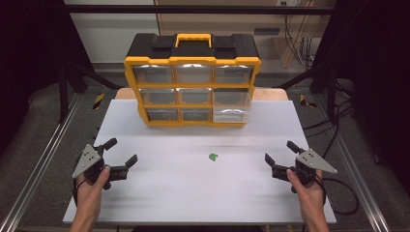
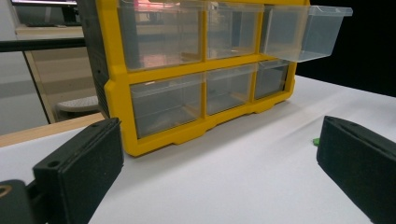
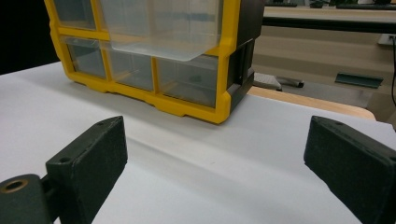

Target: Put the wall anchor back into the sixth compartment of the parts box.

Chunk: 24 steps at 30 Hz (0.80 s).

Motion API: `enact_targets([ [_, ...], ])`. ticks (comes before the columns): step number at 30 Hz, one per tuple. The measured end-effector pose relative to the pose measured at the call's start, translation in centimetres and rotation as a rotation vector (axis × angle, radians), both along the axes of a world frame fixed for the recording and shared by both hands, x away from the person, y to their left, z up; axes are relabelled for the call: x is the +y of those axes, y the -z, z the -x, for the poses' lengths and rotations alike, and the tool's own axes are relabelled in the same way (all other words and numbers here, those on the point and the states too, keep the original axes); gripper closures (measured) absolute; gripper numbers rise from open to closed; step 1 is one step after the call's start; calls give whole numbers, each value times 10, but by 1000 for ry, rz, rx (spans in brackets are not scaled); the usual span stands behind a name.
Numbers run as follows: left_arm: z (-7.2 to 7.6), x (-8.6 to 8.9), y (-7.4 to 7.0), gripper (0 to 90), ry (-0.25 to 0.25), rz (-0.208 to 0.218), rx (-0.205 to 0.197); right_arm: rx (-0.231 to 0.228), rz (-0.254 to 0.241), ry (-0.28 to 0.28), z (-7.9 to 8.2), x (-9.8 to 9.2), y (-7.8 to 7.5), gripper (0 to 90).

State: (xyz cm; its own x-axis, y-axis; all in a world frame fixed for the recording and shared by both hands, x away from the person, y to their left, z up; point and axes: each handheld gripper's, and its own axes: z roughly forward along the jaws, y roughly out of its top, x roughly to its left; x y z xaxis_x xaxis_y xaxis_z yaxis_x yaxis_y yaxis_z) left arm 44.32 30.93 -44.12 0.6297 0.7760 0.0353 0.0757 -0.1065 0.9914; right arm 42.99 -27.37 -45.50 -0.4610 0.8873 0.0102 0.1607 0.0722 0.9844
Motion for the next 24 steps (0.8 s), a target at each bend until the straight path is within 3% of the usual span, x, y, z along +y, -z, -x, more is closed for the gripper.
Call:
enact_targets([
  [7,-1,-1,0,8,-3,1,-1,48,27,-28,1,4,1,66],
  [12,-1,0,0,8,-4,6,1,102,84,-61,1,18,1,68],
  [15,-1,0,0,8,-4,8,0,110,102,-78,1,24,1,63],
  [19,-1,-1,1,8,-2,4,2,138,84,-117,1,39,2,50],
  [20,-1,-1,1,8,3,-2,1,173,96,-129,0,48,1,52],
  [23,-1,-2,1,8,6,-4,2,190,118,-130,-2,56,1,56],
  [24,-1,-2,1,8,8,-5,2,219,142,-145,-5,66,0,56],
])
